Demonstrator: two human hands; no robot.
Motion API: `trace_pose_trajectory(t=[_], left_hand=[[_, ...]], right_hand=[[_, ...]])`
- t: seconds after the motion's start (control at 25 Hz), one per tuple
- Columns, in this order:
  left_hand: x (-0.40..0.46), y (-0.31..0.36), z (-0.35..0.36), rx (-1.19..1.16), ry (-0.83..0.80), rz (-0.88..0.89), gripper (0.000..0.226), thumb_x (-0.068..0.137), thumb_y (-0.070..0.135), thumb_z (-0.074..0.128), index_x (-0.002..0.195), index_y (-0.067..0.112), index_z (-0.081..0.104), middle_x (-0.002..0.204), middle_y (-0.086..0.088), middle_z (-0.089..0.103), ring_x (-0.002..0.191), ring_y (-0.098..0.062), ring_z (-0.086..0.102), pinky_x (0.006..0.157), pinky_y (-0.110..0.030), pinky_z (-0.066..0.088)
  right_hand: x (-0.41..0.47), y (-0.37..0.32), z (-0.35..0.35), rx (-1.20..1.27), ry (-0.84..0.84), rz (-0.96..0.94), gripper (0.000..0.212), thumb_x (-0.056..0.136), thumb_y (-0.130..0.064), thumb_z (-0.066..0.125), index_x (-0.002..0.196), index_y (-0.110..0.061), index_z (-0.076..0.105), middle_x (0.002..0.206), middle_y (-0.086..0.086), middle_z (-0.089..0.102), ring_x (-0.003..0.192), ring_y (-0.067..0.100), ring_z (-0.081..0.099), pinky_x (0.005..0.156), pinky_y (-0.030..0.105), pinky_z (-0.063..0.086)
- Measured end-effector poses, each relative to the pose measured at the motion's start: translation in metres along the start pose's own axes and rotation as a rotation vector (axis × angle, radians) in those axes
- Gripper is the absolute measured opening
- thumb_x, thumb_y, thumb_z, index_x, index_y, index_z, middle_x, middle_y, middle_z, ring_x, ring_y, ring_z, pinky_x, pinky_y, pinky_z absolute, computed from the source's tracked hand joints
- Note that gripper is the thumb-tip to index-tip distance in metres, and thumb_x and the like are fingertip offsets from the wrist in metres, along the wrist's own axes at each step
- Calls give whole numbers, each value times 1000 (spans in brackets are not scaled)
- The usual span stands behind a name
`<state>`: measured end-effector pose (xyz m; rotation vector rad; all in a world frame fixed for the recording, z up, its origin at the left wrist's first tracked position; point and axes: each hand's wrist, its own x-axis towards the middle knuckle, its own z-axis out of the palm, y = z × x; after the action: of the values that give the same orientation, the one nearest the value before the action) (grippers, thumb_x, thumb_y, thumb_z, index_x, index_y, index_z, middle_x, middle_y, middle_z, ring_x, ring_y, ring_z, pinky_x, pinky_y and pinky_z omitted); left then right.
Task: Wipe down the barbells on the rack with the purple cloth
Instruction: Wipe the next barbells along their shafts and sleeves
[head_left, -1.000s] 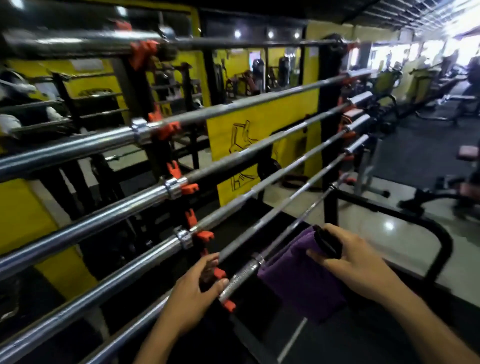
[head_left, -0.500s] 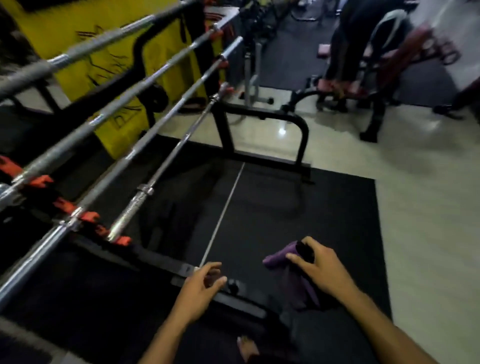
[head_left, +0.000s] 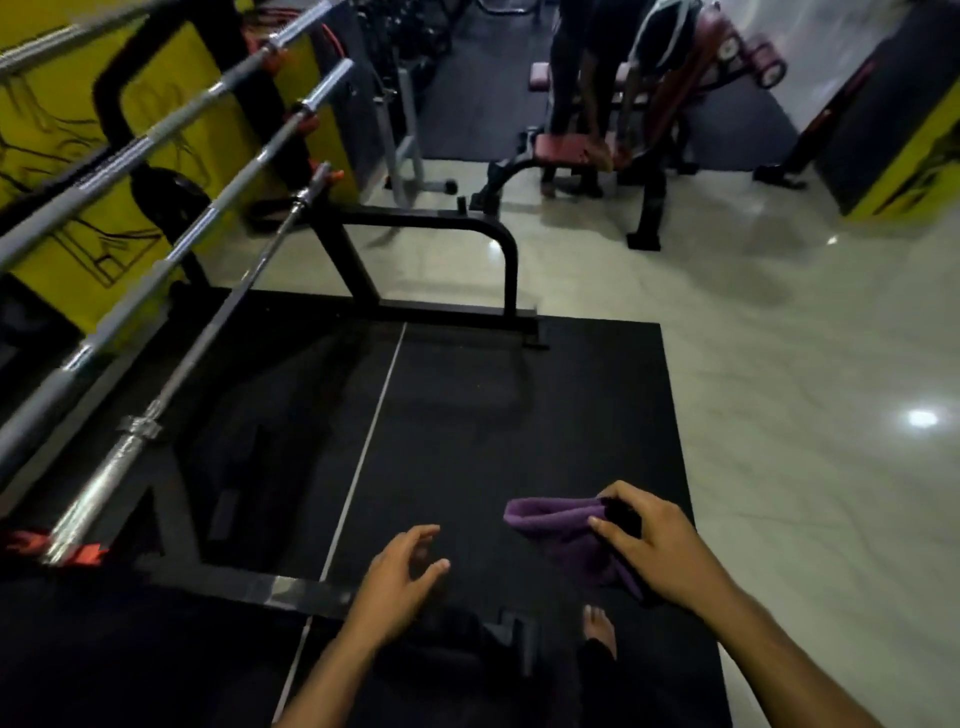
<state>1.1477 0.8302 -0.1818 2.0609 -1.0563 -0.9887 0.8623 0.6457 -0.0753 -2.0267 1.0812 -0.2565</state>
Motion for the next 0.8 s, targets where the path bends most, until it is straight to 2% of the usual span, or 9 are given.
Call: trace_pose_trajectory(t=[0.16, 0.24, 0.32, 0.4, 0.44, 0.52, 0.64, 0.72, 0.8], left_hand=[[73, 57, 49, 13, -46, 42, 72, 76, 51, 78, 137, 55, 40, 142, 20, 48, 126, 6, 49, 104, -25, 46], [109, 102, 74, -18, -158, 100, 97, 73, 46, 84, 149, 52, 24, 152, 26, 32, 132, 10, 41, 105, -18, 41], [145, 156, 95, -19, -273, 159, 105, 73, 33, 88, 152, 49, 20, 154, 28, 28, 136, 10, 37, 108, -20, 40], [178, 199, 105, -6, -315, 249, 80, 75, 24, 85, 143, 39, 45, 142, 18, 51, 128, 1, 51, 105, -31, 48], [196, 216, 106, -7, -306, 283, 58, 76, 24, 83, 129, 32, 60, 126, 12, 63, 117, -4, 60, 100, -38, 52], [224, 239, 97, -64, -270, 280, 25, 79, 26, 80, 102, 24, 69, 99, 3, 69, 94, -13, 66, 86, -47, 55], [256, 266, 74, -229, -205, 257, 17, 84, 17, 79, 97, 16, 68, 93, -3, 70, 88, -15, 65, 79, -39, 53], [278, 284, 57, -287, -202, 272, 18, 87, 17, 77, 102, 18, 68, 99, -5, 71, 95, -20, 68, 82, -41, 55], [310, 299, 36, -227, -200, 357, 19, 90, 21, 74, 108, 22, 69, 102, -1, 69, 97, -20, 67, 83, -38, 56]], right_hand=[[36, 47, -69, 88, -68, -48, 12, 94, -32, 69, 102, -38, 64, 95, -19, 68, 92, 0, 65, 77, 25, 55], [61, 67, -104, 92, -128, -95, 15, 95, -29, 68, 106, -38, 64, 99, -20, 68, 95, 1, 65, 81, 26, 55], [84, 78, -138, 101, -184, -139, 18, 96, -23, 67, 108, -36, 64, 101, -20, 67, 99, 2, 65, 84, 24, 54], [109, 84, -164, 142, -196, -166, 18, 96, -19, 67, 108, -33, 66, 102, -18, 68, 100, 4, 66, 84, 22, 54], [124, 89, -177, 177, -172, -167, 18, 96, -18, 67, 107, -31, 66, 102, -16, 68, 99, 6, 67, 84, 21, 54], [154, 98, -194, 251, -81, -133, 17, 95, -16, 69, 105, -29, 67, 101, -12, 70, 97, 7, 68, 85, 24, 55], [203, 116, -204, 256, 41, -36, 23, 93, -11, 70, 102, -32, 65, 99, -15, 71, 96, 5, 70, 87, 26, 57], [236, 118, -200, 158, 14, -28, 32, 90, -14, 72, 107, -39, 62, 103, -21, 68, 98, 0, 67, 88, 29, 57], [281, 103, -187, 40, -65, -120, 46, 85, -29, 76, 121, -46, 54, 119, -29, 58, 111, -6, 59, 98, 24, 52]])
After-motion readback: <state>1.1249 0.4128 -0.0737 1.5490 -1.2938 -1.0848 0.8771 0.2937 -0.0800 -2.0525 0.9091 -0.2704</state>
